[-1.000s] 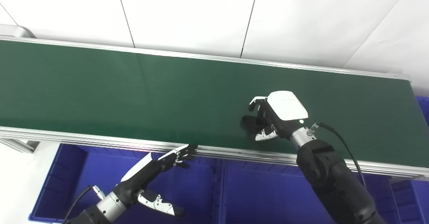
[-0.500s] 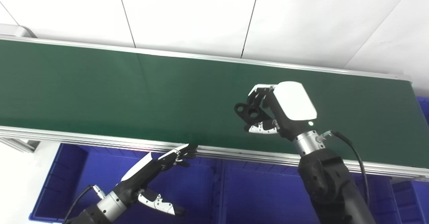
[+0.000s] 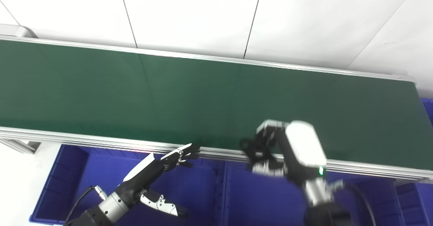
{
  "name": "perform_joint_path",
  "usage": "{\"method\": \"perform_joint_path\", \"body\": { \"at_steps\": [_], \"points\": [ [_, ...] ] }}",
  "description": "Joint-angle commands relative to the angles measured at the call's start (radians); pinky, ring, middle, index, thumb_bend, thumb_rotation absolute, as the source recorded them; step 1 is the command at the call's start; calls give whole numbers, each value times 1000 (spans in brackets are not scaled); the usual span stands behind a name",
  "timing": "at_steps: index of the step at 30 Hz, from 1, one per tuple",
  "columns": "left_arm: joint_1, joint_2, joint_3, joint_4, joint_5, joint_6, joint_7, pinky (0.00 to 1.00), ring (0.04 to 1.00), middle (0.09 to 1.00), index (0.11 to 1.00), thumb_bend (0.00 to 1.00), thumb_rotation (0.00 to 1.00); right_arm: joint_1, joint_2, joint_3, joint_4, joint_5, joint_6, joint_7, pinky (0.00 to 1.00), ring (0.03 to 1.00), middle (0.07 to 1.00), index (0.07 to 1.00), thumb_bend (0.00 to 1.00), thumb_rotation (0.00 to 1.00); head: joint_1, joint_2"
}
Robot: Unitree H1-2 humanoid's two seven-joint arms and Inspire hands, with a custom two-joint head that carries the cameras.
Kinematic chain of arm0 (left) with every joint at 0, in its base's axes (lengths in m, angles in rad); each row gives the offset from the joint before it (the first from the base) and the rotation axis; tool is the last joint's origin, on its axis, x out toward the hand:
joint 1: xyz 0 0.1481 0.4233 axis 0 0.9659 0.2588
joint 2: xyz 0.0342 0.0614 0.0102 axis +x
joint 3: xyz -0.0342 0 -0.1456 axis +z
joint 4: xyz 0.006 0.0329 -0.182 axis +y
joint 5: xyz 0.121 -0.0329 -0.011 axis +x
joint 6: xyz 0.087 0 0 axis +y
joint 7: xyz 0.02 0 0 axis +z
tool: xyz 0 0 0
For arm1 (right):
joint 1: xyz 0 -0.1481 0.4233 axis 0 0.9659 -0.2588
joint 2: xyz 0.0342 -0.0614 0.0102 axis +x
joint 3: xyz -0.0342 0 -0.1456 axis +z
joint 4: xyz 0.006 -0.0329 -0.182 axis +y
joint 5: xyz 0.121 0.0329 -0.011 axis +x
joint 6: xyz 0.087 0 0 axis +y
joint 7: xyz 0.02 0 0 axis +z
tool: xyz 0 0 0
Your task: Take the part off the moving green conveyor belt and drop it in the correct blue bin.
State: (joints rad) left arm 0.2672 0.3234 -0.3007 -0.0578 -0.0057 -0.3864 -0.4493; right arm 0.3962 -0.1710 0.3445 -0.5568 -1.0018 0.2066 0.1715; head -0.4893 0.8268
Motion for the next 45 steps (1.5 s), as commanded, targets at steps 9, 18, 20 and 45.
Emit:
{"method": "perform_joint_path", "body": {
  "at_steps": [9, 18, 20, 45],
  "points": [
    [3, 0, 11, -46, -32, -8, 9, 792, 869, 916, 926, 756, 253, 98, 1, 38, 11, -60, -6, 42, 195, 241, 470, 488, 525, 0, -1, 22],
    [3, -1, 14, -52, -32, 2, 10, 800, 879, 919, 927, 759, 263, 41, -10, 42, 75, -165, 30, 249, 187, 255, 471, 489, 528, 0, -5, 28],
    [4, -3, 14, -54, -27, 2, 13, 807, 882, 919, 926, 759, 265, 17, -11, 54, 106, -246, 40, 314, 216, 293, 474, 492, 524, 0, -4, 30],
    [16, -8, 10, -75, -33, 19, 10, 780, 872, 917, 926, 759, 254, 150, 105, 13, -2, -315, 5, 196, 784, 801, 814, 831, 632, 253, 17, 39]
  ]
}}
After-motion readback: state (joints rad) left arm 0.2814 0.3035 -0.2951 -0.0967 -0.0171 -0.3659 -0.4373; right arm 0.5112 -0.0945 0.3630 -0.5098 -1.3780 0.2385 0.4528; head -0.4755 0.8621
